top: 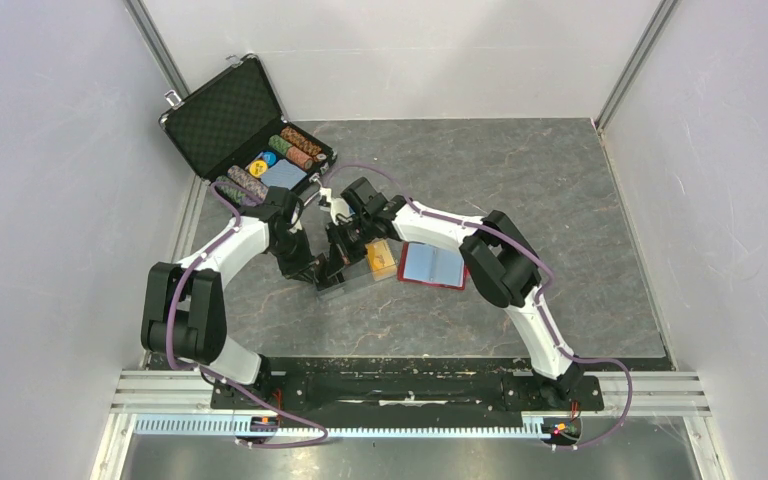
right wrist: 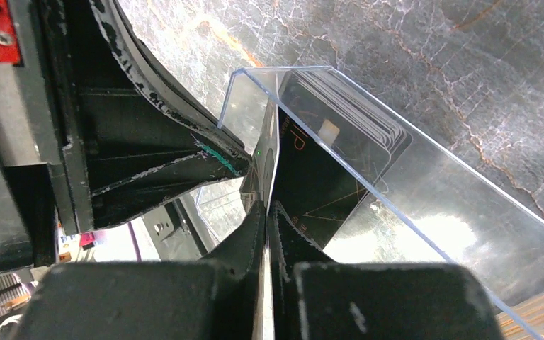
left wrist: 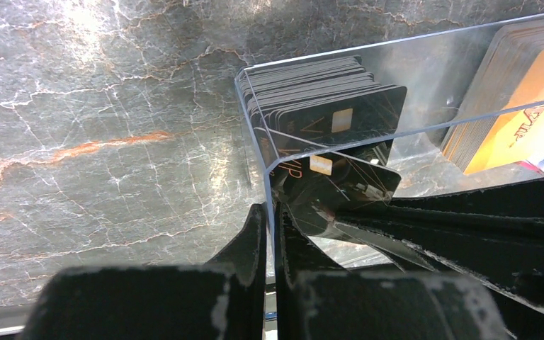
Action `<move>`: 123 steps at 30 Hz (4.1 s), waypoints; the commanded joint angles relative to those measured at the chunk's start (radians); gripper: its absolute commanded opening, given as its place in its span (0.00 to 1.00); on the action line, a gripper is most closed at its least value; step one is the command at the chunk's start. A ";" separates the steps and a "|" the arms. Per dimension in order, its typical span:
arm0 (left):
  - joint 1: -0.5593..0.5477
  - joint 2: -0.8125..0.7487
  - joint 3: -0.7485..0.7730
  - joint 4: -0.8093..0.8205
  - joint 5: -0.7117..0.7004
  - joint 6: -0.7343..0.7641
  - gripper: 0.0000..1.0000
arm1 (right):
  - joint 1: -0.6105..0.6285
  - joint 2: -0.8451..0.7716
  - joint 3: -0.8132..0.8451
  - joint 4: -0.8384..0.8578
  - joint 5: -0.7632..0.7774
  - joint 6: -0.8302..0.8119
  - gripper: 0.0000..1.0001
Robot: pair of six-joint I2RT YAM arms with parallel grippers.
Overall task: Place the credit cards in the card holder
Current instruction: Pick up the credit card from the storage box, then move the storage box to the center of the board.
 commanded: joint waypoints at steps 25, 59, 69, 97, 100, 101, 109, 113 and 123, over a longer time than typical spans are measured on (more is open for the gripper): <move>-0.030 -0.225 0.061 0.061 -0.045 0.034 0.44 | -0.209 -0.359 -0.217 0.117 -0.106 0.085 0.00; -0.199 -0.111 -0.099 1.286 0.635 -0.484 0.02 | -0.462 -0.717 -0.628 0.480 -0.275 0.397 0.60; -0.198 -0.102 -0.103 1.321 0.647 -0.517 0.02 | -0.482 -0.753 -0.798 0.996 -0.358 0.742 0.18; -0.482 0.403 0.602 0.083 0.034 0.039 0.15 | -0.640 -0.780 -0.875 0.183 -0.060 0.076 0.00; -0.486 0.469 0.658 0.044 0.007 0.045 0.09 | -0.641 -0.765 -0.890 0.181 -0.055 0.063 0.00; -0.487 0.489 0.671 0.022 -0.006 0.053 0.07 | -0.640 -0.759 -0.895 0.183 -0.054 0.058 0.00; -0.470 0.518 0.642 -0.053 -0.110 0.072 0.02 | -0.640 -0.710 -0.892 0.187 -0.037 0.042 0.00; -0.439 0.486 0.581 -0.055 -0.155 0.062 0.02 | -0.641 -0.692 -0.888 0.191 -0.034 0.033 0.00; -0.398 0.429 0.558 -0.045 -0.111 0.076 0.02 | -0.629 -0.640 -0.880 0.239 -0.053 0.049 0.00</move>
